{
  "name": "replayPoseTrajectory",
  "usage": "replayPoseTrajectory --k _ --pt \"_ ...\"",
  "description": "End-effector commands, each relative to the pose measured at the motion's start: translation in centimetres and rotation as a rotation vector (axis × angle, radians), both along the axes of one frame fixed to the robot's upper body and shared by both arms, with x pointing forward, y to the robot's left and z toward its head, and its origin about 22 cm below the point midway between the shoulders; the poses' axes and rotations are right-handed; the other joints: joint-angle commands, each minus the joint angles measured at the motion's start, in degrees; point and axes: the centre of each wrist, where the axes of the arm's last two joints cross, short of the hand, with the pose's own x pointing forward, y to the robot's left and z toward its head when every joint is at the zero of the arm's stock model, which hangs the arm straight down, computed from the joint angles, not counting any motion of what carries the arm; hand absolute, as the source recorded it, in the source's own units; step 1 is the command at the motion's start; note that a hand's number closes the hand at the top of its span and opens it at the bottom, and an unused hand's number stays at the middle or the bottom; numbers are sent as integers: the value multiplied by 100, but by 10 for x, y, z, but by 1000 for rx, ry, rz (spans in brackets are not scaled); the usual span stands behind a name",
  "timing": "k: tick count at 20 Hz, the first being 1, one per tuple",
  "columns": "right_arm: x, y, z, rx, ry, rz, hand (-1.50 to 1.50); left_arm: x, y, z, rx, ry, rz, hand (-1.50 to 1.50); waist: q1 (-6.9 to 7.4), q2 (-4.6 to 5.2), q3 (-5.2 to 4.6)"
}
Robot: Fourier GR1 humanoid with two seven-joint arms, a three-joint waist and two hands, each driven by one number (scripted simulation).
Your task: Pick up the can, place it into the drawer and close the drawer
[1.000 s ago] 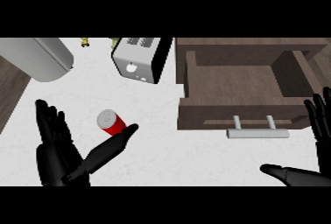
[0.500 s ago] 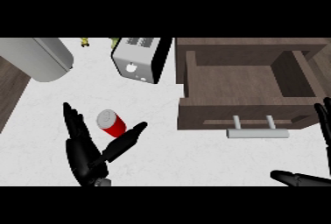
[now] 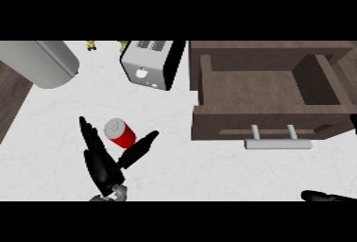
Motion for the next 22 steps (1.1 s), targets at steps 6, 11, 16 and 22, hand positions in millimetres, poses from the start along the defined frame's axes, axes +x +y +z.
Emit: replayPoseTrajectory --k 6,11,16,22 --pt "-18 5 13 10 2 -2 -150 -11 13 -53 -30 37 56 -150 -11 -2 -6" --pt "-15 0 18 10 -4 -30 -150 -2 31 -75 -59 37 70 -150 -6 0 -3" --pt "-32 -7 9 -18 -6 -23 -150 2 48 -97 -88 20 88 -150 -29 -2 -1" --pt "-7 -16 15 -22 1 -2 -150 2 40 -115 -85 37 105 -150 0 1 1"
